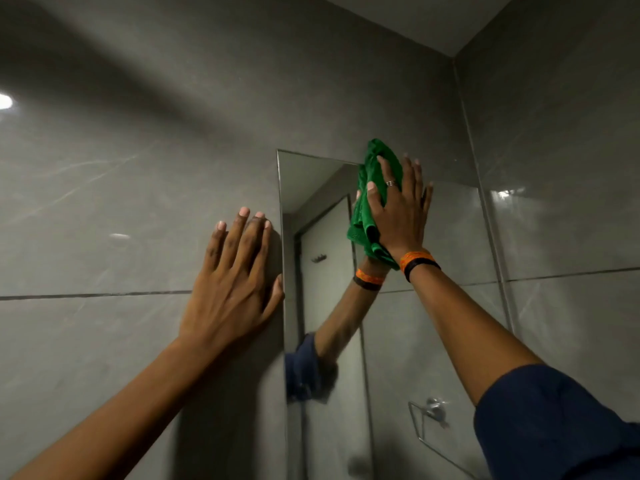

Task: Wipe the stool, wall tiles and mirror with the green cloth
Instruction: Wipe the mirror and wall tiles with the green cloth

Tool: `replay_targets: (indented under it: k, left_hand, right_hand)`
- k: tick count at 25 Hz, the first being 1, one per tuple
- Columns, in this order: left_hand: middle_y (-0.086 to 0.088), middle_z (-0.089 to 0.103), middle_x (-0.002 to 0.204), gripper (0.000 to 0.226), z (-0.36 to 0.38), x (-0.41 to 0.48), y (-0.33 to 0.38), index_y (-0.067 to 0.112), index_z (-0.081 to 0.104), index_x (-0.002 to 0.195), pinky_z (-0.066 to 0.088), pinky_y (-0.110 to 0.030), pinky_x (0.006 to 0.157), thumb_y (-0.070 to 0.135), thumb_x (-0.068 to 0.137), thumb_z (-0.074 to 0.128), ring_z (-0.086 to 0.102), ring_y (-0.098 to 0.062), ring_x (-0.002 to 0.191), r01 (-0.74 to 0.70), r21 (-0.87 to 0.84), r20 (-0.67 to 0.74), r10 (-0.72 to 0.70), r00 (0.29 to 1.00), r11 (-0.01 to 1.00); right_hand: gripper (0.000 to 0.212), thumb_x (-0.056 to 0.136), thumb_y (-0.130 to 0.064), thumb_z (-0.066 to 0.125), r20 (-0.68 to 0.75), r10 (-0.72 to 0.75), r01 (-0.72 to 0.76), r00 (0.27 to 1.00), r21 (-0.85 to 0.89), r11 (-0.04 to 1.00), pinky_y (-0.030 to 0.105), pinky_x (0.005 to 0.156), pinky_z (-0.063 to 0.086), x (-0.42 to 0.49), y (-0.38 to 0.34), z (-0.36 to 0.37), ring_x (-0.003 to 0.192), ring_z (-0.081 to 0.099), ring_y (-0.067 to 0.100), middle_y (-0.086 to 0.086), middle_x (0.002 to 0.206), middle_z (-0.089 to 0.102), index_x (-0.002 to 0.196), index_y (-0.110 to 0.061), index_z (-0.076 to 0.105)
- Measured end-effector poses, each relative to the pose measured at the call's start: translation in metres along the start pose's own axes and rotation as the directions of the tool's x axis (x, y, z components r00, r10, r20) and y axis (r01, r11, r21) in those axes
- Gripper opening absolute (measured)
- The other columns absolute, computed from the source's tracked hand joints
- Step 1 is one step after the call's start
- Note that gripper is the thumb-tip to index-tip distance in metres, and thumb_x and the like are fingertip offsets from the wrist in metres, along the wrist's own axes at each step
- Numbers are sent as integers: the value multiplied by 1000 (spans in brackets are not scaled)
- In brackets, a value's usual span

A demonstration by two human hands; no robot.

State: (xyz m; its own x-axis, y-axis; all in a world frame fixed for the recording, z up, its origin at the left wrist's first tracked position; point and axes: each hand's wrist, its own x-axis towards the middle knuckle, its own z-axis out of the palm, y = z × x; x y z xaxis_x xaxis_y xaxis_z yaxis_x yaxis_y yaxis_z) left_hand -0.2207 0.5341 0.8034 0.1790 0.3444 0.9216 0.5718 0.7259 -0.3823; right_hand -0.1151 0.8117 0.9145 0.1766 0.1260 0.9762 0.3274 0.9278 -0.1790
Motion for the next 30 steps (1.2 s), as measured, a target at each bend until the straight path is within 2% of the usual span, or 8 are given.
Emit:
replay_targets:
  k: [3,5,7,13,16,22,27,30]
  left_hand:
    - [-29,25,164,81,0,-1,0,-6,24,155,18,-60,125,49,97,29,13,-40,155,-2,-13,-31,1,1000,1000]
    - [-30,27,162,81,1,0,0,-7,26,154,18,-60,124,48,96,31,15,-41,155,-10,-26,-46,9,999,1000]
    - [-32,27,162,82,2,-1,-1,-8,25,154,17,-61,124,49,95,30,14,-42,155,-24,-34,-45,23,999,999]
    - [-31,25,162,83,3,-1,-1,-6,24,155,19,-62,124,50,95,29,13,-42,155,-24,-44,-39,22,999,999]
    - [-33,25,162,82,2,-2,-2,-7,25,154,21,-63,123,49,95,28,15,-44,154,-22,-54,-28,21,999,998]
    - [-33,25,162,70,1,-28,12,-7,22,156,13,-61,125,32,98,28,15,-45,154,-133,-99,-73,126,989,986]
    - [-32,26,162,69,3,-65,18,-5,19,157,11,-59,126,32,100,28,10,-43,156,-185,-159,-48,180,983,970]
    - [-30,23,164,69,3,-83,22,-5,17,158,11,-59,127,33,101,29,7,-41,157,-229,-183,-27,228,973,956]
  right_hand:
    - [51,102,-52,36,-31,123,-126,992,-138,982,69,118,21,4,39,-5,153,24,38,13,166,27,151,-38,40]
    - [49,103,-49,34,-23,157,-158,987,-240,958,65,109,32,8,59,-9,141,37,39,15,157,39,149,-34,44]
    - [48,106,-45,33,-1,162,-155,987,-298,942,61,106,34,14,77,-10,135,42,38,15,153,44,149,-29,44]
    - [51,110,-40,25,108,376,-337,920,-268,902,66,119,17,34,143,-16,149,28,38,13,165,30,160,-26,25]
    - [54,111,-41,23,144,397,-366,906,-201,909,66,123,13,23,155,-19,155,22,32,10,170,22,162,-26,15]
    - [55,110,-41,28,119,477,-460,871,-145,876,58,125,20,-93,156,-36,155,27,28,7,171,22,162,-26,16]
    - [55,111,-40,28,154,601,-568,784,-211,795,61,123,16,-215,169,-60,156,25,25,5,172,20,162,-25,17]
    - [61,105,-46,20,148,658,-627,738,-209,750,62,121,20,-284,174,-71,154,27,29,8,170,24,162,-23,20]
